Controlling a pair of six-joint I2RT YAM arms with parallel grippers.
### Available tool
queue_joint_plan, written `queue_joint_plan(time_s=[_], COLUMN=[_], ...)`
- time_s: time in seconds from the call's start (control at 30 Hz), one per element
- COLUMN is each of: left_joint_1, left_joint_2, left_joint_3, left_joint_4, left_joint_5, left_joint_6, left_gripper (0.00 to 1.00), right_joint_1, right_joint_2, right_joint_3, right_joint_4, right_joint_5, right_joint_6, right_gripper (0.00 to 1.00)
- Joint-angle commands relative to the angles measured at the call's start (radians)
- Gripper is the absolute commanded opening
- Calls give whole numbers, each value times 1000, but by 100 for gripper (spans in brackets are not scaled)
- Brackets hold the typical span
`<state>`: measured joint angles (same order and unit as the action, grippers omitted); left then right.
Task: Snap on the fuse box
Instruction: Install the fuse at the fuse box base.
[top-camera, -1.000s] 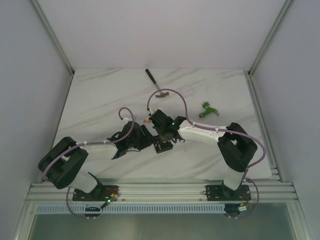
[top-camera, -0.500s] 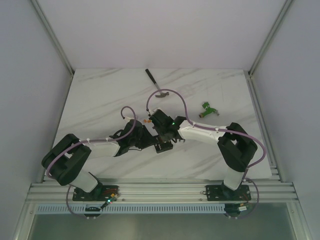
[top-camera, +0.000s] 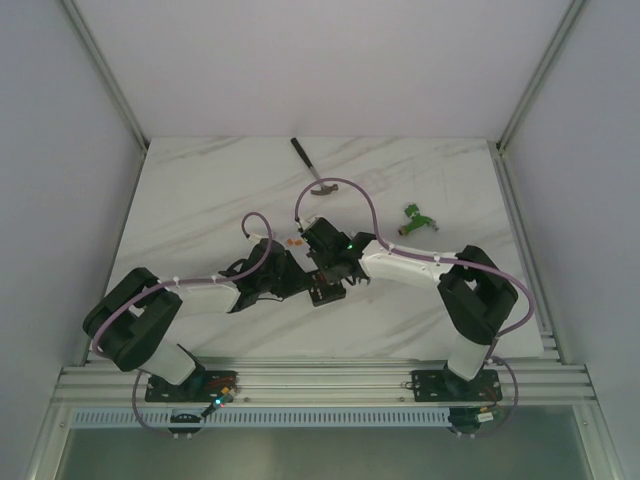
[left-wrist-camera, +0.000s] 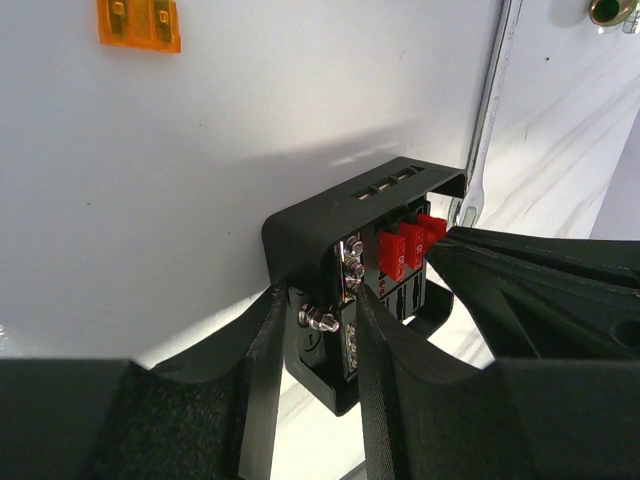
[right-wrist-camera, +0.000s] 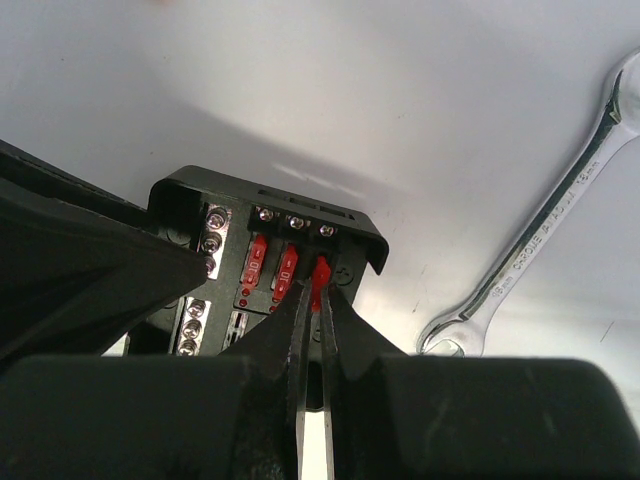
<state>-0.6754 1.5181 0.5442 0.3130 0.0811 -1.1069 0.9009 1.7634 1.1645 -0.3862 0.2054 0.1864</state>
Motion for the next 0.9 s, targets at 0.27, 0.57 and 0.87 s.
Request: queue_joint_plan(time_s=[0.27, 0.57, 0.87], left_joint_1=[15, 14, 14], left_joint_2=[24, 27, 38], left_joint_3=[-16, -16, -14], left_joint_4=[-146, -148, -171], left_joint_5=[-95, -98, -126], left_joint_6=[27, 26, 26], left_gripper=[35, 35, 35], right_joint_1=[-40, -63, -57], right_joint_2=[33, 11, 63], right_joint_3=[-68, -75, -93], right_joint_4=[-94, -68, -135], right_joint_5=[25, 3, 42], right_joint_6=[-18, 13, -17], right_gripper=[0, 0, 0])
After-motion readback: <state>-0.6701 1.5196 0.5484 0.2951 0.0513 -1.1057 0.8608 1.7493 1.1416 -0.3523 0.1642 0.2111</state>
